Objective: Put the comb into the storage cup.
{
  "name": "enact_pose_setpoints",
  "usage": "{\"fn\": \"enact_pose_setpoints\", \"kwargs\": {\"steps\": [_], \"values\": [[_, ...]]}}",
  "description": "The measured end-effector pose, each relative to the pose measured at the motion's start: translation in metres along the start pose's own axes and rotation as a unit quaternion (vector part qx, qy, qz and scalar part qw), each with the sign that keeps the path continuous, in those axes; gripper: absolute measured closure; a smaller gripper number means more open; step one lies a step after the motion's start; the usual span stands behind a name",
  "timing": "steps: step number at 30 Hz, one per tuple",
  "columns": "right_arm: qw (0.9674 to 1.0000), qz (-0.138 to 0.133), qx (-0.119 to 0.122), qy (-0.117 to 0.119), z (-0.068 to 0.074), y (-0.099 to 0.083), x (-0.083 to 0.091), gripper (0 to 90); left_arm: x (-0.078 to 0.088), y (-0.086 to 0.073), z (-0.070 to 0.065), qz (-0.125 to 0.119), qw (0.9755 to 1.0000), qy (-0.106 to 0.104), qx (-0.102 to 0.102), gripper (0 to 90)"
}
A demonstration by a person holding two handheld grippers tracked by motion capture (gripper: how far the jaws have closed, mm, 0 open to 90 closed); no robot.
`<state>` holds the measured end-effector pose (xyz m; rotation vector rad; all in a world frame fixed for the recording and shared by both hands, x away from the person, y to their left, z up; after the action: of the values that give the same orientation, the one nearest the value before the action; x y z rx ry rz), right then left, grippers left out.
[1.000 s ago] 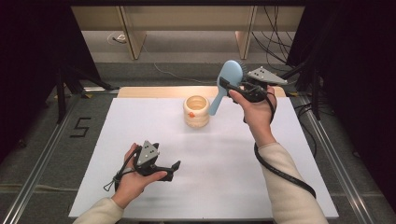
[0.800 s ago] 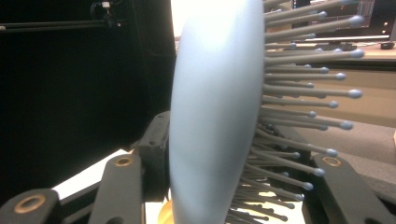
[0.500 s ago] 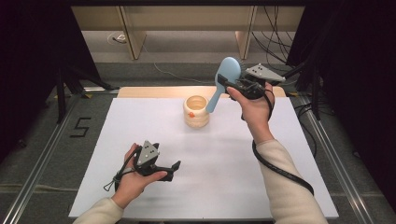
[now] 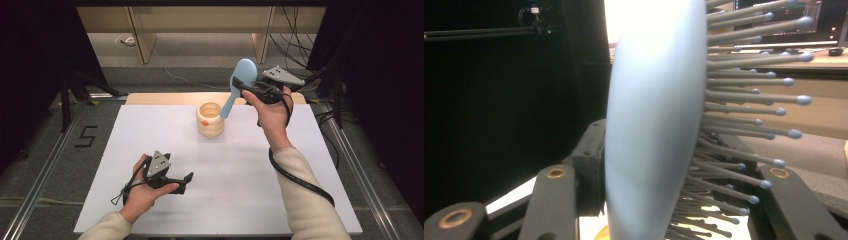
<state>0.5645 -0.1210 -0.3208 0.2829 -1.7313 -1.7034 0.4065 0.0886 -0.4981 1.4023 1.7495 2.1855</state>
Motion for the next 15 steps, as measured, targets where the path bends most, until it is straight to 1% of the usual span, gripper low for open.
{"fn": "enact_pose_setpoints", "kwargs": {"steps": [15], "values": [[1.0, -0.003, -0.003, -0.001, -0.0009, 0.0026, -0.0041, 50.3, -0.0001, 0.0, 0.0001, 0.0, 1.0, -0.001, 0.001, 0.0]]}}
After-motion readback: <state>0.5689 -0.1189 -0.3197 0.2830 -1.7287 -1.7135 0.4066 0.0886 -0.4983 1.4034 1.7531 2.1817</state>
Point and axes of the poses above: each handheld gripper's, and its own axes: x roughly backward along the jaws, y roughly out of its top, z roughly to its left, the point moved 9 cm from there along -x, roughly forward along the jaws, and after that the axes turned 12 degrees about z, right-handed, at the moved point
